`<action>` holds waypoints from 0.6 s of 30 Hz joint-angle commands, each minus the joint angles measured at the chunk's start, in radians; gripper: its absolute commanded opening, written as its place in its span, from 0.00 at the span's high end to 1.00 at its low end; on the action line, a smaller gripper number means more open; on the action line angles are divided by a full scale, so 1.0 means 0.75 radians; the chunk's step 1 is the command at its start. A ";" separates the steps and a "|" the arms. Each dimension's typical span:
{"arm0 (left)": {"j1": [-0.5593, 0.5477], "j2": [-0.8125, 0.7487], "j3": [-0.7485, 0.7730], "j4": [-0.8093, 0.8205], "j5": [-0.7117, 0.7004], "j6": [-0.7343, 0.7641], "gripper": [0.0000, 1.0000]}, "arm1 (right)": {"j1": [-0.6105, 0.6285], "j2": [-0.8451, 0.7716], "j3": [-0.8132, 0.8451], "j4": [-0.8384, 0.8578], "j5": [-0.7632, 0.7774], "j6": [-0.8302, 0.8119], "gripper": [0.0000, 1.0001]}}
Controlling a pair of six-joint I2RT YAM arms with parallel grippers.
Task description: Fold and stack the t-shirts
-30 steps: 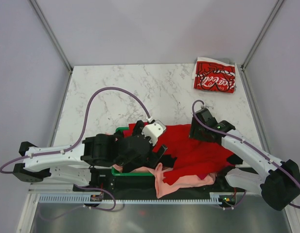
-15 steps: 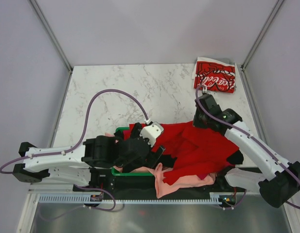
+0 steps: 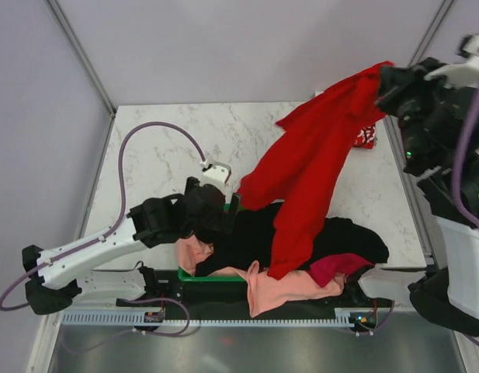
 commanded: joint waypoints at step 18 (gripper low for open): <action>0.411 0.583 0.017 0.193 0.266 0.172 0.00 | -0.007 -0.401 -0.307 0.574 0.423 -0.472 1.00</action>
